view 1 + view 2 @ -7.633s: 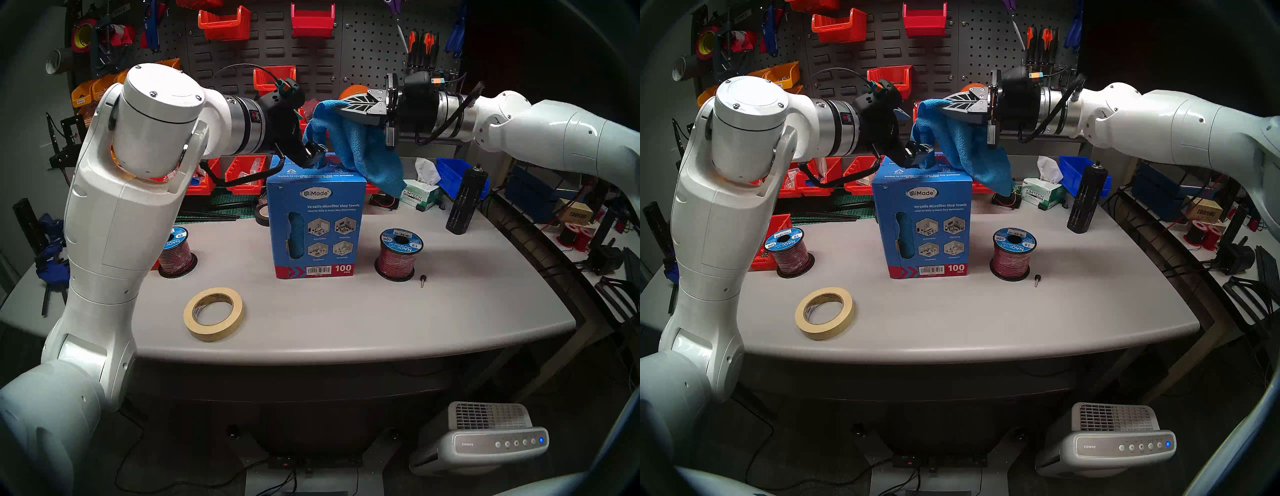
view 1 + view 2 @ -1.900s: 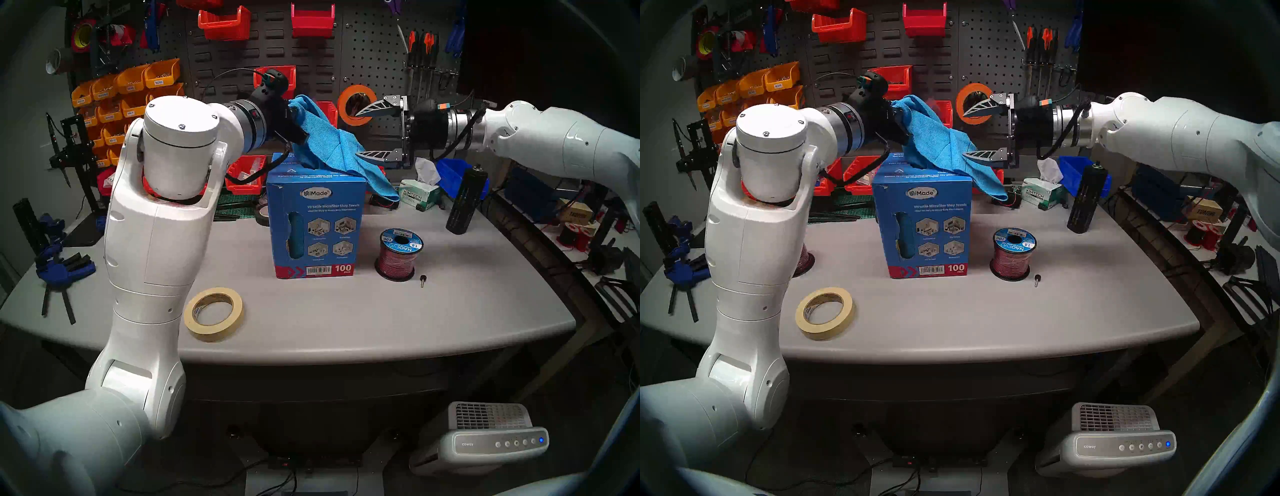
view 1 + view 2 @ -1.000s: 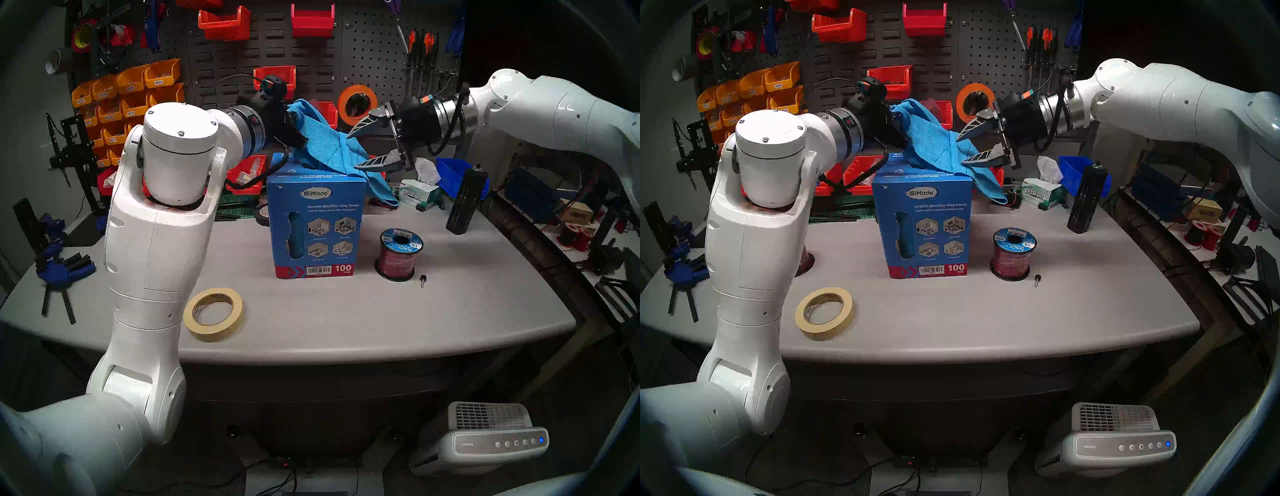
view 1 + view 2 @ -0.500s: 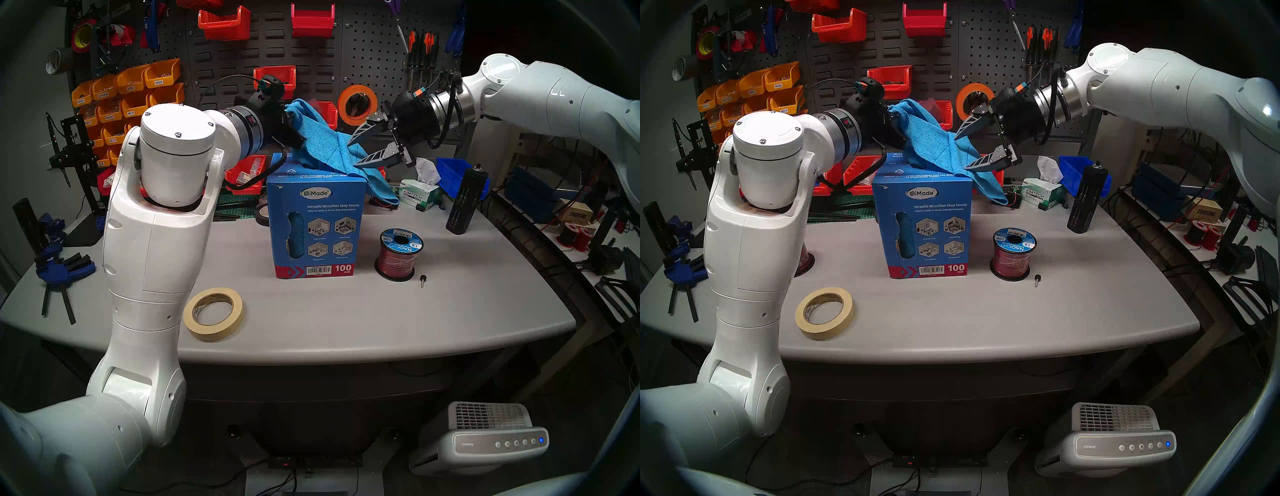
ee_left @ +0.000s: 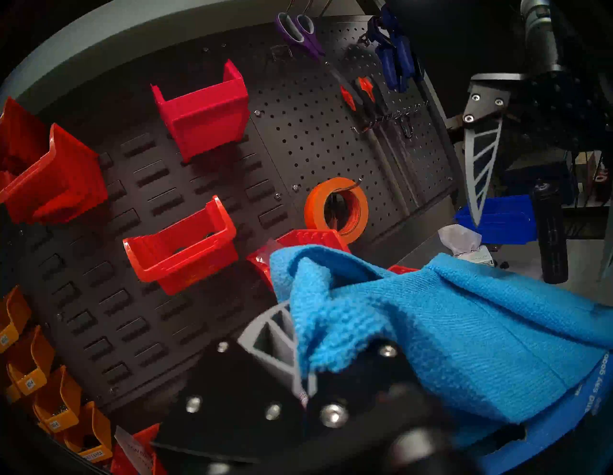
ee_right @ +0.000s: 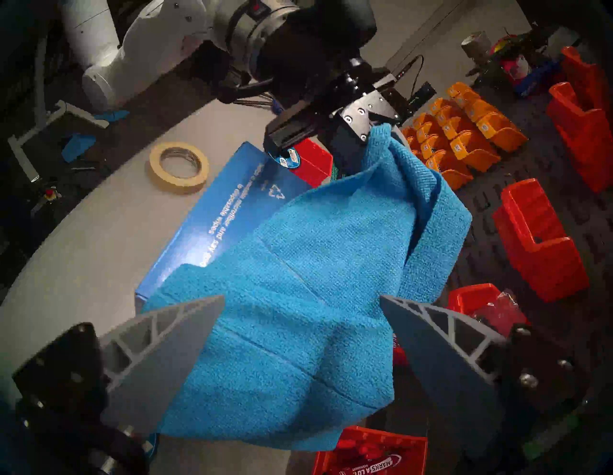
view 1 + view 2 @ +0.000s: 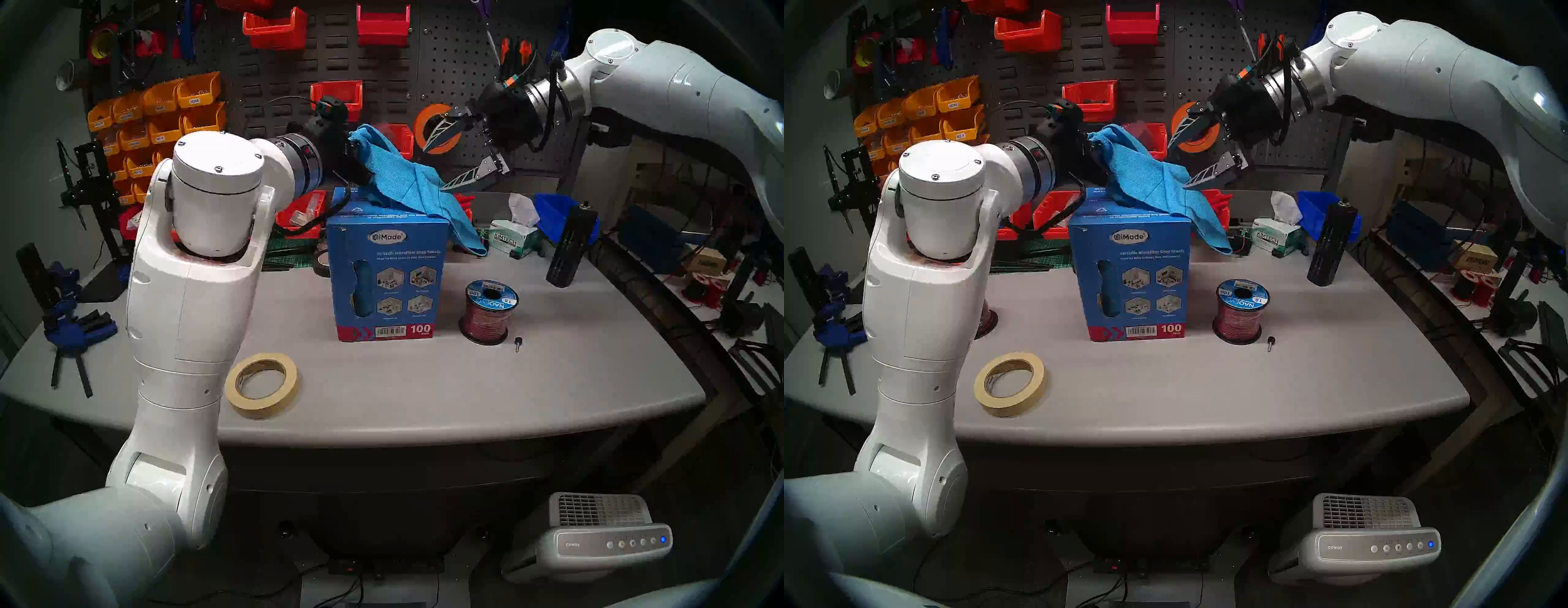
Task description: Take out a shop towel
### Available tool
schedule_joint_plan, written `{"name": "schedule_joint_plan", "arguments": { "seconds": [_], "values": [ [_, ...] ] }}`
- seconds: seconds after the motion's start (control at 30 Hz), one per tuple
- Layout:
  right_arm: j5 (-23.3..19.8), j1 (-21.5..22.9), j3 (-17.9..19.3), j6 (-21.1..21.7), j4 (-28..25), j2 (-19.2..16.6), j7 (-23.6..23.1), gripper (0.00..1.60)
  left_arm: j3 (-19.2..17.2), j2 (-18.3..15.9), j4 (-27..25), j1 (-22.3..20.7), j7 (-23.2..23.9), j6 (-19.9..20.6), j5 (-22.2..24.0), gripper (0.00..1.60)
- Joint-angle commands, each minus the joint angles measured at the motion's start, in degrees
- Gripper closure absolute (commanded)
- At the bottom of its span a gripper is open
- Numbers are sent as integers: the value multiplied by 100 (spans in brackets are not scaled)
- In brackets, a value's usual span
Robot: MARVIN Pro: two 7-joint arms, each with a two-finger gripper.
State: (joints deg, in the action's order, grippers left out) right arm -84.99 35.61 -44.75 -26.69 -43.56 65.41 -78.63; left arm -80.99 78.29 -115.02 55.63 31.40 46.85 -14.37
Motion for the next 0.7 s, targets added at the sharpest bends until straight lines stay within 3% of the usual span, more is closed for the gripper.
{"name": "schedule_joint_plan", "arguments": {
  "seconds": [0.0, 0.67],
  "values": [
    [90, 412, 28, 306, 258, 417, -592, 0, -57, 9, -172, -134, -14, -80, 13, 160],
    [581, 427, -284, 711, 901, 898, -637, 0, -263, -79, -295, -7, -14, -79, 14, 160]
  ]
}}
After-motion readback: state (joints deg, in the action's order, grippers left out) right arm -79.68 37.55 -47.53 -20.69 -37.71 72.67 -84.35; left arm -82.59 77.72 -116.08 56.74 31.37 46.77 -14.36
